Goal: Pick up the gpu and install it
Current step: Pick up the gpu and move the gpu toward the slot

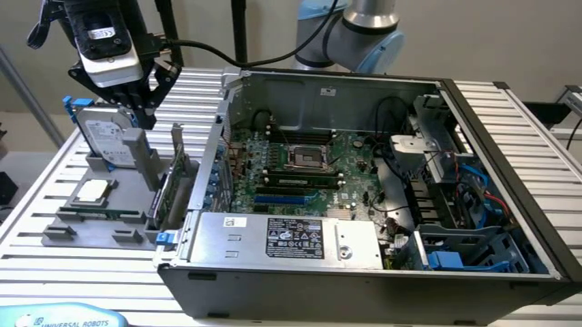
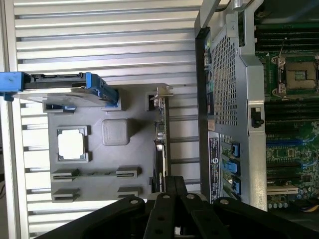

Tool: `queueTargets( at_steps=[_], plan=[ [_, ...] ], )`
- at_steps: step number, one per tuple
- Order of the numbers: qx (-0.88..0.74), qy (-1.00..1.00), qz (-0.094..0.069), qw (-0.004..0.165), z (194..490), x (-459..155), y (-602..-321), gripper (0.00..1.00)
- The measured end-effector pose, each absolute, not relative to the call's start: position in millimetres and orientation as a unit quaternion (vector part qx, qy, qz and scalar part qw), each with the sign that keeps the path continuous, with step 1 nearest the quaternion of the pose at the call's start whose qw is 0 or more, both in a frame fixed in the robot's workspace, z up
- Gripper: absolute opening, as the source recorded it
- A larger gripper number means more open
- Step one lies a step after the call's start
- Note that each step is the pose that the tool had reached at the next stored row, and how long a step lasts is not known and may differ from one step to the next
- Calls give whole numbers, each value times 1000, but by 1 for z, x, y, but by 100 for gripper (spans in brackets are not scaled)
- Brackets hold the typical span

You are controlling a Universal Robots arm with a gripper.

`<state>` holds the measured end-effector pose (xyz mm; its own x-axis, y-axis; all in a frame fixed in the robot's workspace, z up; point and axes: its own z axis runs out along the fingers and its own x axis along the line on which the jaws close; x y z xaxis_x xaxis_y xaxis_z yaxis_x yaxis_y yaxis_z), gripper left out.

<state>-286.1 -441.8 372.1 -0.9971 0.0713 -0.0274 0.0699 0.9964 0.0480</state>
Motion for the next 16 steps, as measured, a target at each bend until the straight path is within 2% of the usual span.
queueTargets(
  at_steps=[4,5,6,7,10,11,16],
  plan=[
    [35,999,23,15,372,-286,-442,18],
    [35,999,24,15,372,-286,-442,30],
    [35,999,23,15,372,-286,-442,30],
    [35,999,23,15,372,-286,-442,36],
    [35,999,23,15,369,-286,-442,42],
    [35,999,23,15,367,-286,-442,48],
    [35,999,23,15,358,-286,-442,48]
  ],
)
